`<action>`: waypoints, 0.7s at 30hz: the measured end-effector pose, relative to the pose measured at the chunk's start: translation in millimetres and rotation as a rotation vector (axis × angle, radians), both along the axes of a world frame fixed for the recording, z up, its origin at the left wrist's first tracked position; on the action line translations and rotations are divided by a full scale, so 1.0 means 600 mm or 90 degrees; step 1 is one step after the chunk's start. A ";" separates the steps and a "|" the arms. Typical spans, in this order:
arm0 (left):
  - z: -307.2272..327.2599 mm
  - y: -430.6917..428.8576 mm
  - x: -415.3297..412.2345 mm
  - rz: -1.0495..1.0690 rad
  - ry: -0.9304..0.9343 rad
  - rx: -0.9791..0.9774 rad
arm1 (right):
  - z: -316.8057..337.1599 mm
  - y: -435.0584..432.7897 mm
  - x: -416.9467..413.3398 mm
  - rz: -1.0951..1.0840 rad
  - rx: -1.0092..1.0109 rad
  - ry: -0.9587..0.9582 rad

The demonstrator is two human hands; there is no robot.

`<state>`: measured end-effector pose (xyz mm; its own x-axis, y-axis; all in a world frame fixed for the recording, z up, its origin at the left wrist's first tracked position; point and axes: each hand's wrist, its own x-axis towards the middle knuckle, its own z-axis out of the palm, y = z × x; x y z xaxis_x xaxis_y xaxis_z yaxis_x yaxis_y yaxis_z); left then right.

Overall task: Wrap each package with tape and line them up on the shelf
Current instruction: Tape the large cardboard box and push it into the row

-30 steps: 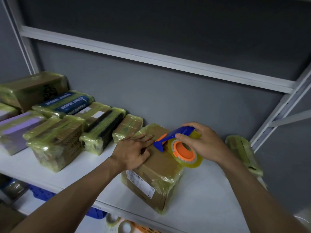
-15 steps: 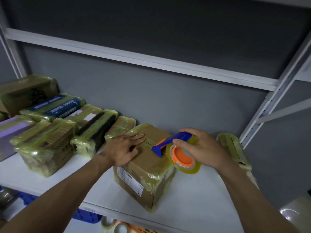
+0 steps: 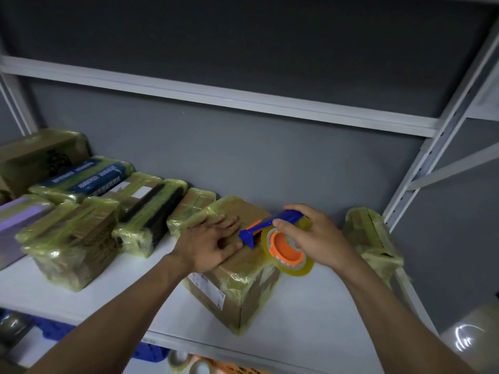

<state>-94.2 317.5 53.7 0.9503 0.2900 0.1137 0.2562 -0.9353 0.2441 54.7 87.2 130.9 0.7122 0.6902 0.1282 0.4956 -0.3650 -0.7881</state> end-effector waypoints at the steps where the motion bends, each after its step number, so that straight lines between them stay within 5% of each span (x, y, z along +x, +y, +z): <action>1: -0.001 0.002 0.001 0.003 0.002 0.005 | -0.002 0.000 0.000 -0.005 0.009 0.003; 21: 0.008 0.039 0.018 -0.011 0.040 0.019 | -0.011 -0.050 -0.018 -0.021 0.026 -0.024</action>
<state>-83.3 340.8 58.3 0.9607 0.2704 0.0625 0.2533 -0.9463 0.2008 44.2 57.3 124.0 0.7289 0.6596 0.1832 0.5138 -0.3502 -0.7832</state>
